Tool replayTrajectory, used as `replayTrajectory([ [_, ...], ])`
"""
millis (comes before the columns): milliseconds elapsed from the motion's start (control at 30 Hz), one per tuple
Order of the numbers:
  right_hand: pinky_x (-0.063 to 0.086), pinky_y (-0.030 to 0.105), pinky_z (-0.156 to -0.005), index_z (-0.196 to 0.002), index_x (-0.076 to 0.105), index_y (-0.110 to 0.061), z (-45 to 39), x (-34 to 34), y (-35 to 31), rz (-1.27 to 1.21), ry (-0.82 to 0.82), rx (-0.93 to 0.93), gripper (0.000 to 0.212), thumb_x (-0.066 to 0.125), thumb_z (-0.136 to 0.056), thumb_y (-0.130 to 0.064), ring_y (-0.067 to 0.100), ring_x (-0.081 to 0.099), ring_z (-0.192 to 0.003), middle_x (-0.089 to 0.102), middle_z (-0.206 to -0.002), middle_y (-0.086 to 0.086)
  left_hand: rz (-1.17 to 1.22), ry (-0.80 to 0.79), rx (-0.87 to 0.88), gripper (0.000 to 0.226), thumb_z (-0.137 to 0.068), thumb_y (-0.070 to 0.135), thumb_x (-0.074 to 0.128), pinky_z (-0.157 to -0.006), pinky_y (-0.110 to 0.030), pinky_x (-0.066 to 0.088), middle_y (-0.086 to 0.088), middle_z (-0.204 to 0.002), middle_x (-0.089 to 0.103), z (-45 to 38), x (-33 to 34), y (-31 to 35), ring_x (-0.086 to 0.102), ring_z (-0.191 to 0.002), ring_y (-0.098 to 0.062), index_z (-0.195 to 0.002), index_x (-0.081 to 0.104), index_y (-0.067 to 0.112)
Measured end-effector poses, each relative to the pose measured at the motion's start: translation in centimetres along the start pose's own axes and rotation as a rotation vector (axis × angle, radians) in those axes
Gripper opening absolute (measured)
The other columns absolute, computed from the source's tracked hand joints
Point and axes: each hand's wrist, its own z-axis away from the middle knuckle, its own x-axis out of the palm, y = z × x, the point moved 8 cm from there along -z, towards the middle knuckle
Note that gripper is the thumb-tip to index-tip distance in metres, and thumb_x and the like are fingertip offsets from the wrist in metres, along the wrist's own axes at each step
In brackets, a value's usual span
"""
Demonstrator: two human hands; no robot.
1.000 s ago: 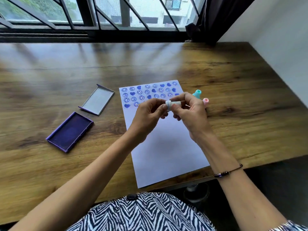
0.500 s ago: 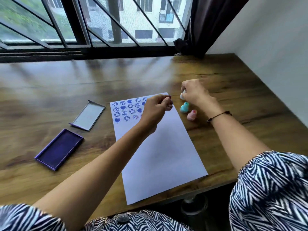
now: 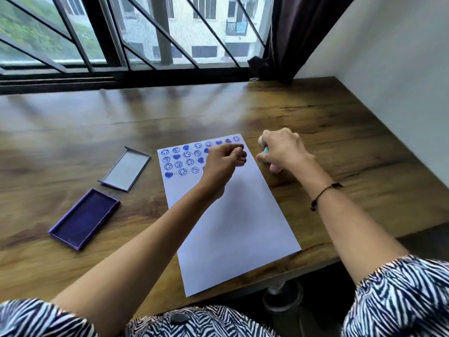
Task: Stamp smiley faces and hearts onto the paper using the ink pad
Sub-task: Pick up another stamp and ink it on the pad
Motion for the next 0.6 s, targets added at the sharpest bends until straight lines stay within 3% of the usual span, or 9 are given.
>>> replayTrajectory([
  [133,0.046,0.036,-0.079,-0.099,0.065,-0.004,1.1,-1.3,-2.5,-0.222,0.115,-0.092,0.02,0.06,-0.082,-0.012,0.031,0.053,-0.101,0.065,-0.104,0.018,0.011,0.016,0.003,0.017,-0.087,0.005,0.049,-0.077,-0.027,0.049,-0.004,-0.077,0.061,1.5,-1.9,0.1,0.056,-0.071,-0.016,-0.1,0.06,0.005],
  [233,0.046,0.027,-0.065,-0.088,0.069,-0.011,2.1,-2.2,-5.3,-0.584,0.094,-0.153,0.015,0.071,-0.075,-0.018,0.017,0.056,-0.075,0.065,-0.079,0.004,0.004,0.036,0.003,0.021,-0.086,0.008,0.053,-0.084,-0.033,0.049,-0.007,-0.081,0.063,2.5,-4.3,0.4,0.056,-0.076,-0.018,-0.105,0.059,0.002],
  [300,0.043,0.017,-0.057,-0.081,0.069,-0.017,3.0,-2.0,-8.0,-0.774,0.031,-0.2,0.009,0.073,-0.073,-0.018,0.01,0.055,-0.062,0.062,-0.066,-0.003,0.024,0.052,0.023,0.02,-0.086,0.008,0.053,-0.082,-0.032,0.049,-0.009,-0.083,0.063,3.3,-6.1,0.9,0.057,-0.075,-0.018,-0.104,0.059,0.0],
  [333,0.043,0.019,-0.056,-0.079,0.069,-0.018,3.3,-1.7,-9.1,-0.87,-0.006,-0.205,0.007,0.072,-0.073,-0.015,0.009,0.054,-0.059,0.062,-0.065,-0.002,0.041,0.071,0.034,0.018,-0.086,0.007,0.054,-0.079,-0.029,0.05,-0.008,-0.08,0.063,3.7,-7.1,1.2,0.058,-0.072,-0.016,-0.102,0.06,0.001],
  [467,0.046,0.018,-0.05,-0.071,0.066,-0.02,4.3,-0.2,-13.9,-1.128,-0.092,-0.242,0.017,0.071,-0.074,-0.004,0.002,0.056,-0.048,0.063,-0.063,0.002,0.089,0.195,0.072,0.006,-0.082,0.012,0.061,-0.068,-0.02,0.052,-0.001,-0.076,0.065,6.1,-12.3,1.8,0.061,-0.066,-0.009,-0.086,0.065,0.013],
  [600,0.049,0.017,-0.055,-0.067,0.063,-0.024,5.9,0.9,-18.4,-1.232,-0.125,-0.351,0.03,0.065,-0.075,0.005,0.006,0.057,-0.053,0.063,-0.066,0.006,0.143,0.289,0.064,0.006,-0.082,0.013,0.061,-0.065,-0.018,0.053,0.002,-0.071,0.067,9.1,-16.6,1.3,0.061,-0.06,-0.004,-0.083,0.066,0.015],
])
